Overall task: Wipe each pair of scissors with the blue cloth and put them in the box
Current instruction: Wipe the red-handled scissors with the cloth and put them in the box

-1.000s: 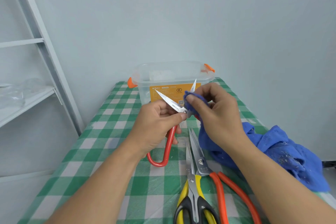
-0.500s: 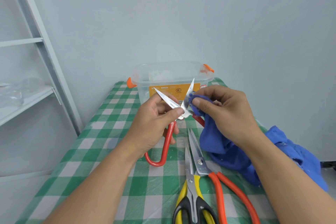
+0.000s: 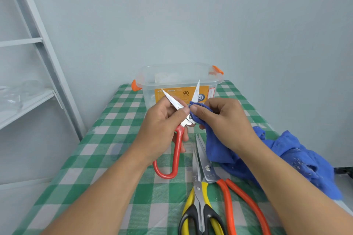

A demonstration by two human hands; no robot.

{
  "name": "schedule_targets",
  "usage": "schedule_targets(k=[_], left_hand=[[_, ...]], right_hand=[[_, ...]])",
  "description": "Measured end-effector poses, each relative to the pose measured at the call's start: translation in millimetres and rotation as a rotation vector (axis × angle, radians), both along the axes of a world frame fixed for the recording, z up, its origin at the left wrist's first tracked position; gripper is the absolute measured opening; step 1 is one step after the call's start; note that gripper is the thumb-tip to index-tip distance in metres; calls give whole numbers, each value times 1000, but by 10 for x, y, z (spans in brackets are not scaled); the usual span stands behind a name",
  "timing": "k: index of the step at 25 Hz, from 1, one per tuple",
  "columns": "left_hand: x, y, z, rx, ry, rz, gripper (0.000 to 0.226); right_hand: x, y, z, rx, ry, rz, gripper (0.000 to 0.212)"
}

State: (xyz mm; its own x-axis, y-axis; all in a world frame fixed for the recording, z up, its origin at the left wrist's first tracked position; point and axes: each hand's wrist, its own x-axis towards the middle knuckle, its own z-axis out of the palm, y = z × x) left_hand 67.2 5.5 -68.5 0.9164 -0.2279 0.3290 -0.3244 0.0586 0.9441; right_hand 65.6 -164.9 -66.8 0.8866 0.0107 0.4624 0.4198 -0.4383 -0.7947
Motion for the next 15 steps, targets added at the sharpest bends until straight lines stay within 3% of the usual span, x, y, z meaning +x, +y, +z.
schedule_targets(k=[6,10,12,15], left_hand=[[-19,0,-6,-43,-30,-58,9],[-16,-7,-26,-23,-45,-45,14],[-14,3,-32,-7,-56,-45,14],[8,24,-23,-5,-51,-52,16]], right_hand=[[-27,51,10,-67,-15,-119,69],[-5,62,-26,-133,-38,-178,64],[-24,53,-40,-42,-23,-111,58],[-75,38,9,275,-10,-6,47]])
